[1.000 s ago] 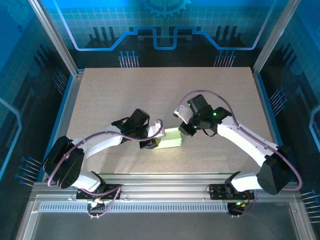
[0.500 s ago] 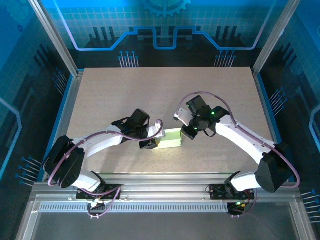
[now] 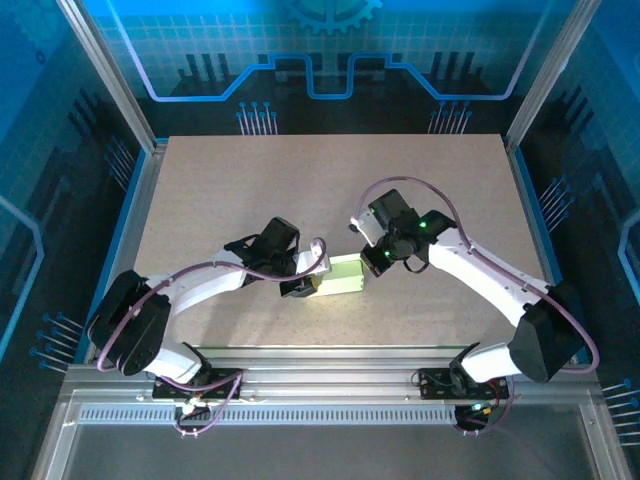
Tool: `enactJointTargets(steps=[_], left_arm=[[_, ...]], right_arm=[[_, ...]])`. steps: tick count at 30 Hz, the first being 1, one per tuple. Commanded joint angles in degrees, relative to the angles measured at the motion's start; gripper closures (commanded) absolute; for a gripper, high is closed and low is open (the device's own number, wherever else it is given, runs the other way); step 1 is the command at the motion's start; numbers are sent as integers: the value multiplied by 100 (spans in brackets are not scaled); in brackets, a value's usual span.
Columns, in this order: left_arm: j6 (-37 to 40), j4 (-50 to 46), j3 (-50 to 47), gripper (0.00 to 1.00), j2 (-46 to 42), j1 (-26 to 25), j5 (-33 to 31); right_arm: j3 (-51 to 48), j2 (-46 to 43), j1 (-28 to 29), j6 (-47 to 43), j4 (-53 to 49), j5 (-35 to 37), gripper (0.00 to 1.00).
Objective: Fold the paper box
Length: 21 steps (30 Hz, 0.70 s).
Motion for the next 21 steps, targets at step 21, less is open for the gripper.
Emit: enactJointTargets(steps=[21], left_arm=[[-207, 238, -48, 58, 226, -233, -285]], right_arm=[[279, 241, 1005, 3599, -446, 1623, 100]])
